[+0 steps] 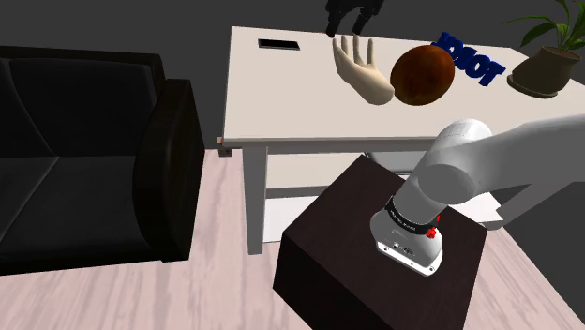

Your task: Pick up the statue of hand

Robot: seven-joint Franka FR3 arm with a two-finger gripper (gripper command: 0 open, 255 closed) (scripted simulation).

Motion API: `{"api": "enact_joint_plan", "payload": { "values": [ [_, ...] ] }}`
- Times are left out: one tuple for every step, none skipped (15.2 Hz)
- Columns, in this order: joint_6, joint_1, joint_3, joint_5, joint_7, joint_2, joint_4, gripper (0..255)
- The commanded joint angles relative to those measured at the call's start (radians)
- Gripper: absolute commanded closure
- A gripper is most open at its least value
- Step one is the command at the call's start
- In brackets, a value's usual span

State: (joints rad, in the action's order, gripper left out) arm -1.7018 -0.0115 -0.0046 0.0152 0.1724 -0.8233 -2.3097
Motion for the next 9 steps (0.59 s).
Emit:
{"api": "enact_joint_plan", "payload": {
  "values": [
    [0.0, 0.0, 0.0, 0.0, 0.0, 0.0, 0.0, 0],
    [-0.021, 0.007, -0.017, -0.01, -0.016, 0.011, -0.008, 0],
    [-0.041, 0.014, -0.034, -0.02, -0.031, 0.023, -0.016, 0],
    [-0.062, 0.021, -0.051, -0.029, -0.046, 0.036, -0.022, 0],
    [-0.083, 0.028, -0.068, -0.038, -0.062, 0.05, -0.027, 0],
    [-0.105, 0.035, -0.085, -0.047, -0.077, 0.065, -0.031, 0],
    [-0.126, 0.042, -0.102, -0.055, -0.092, 0.082, -0.033, 0],
    [-0.147, 0.048, -0.12, -0.063, -0.107, 0.099, -0.035, 0],
    [-0.168, 0.054, -0.137, -0.07, -0.123, 0.117, -0.036, 0]
  ]
}}
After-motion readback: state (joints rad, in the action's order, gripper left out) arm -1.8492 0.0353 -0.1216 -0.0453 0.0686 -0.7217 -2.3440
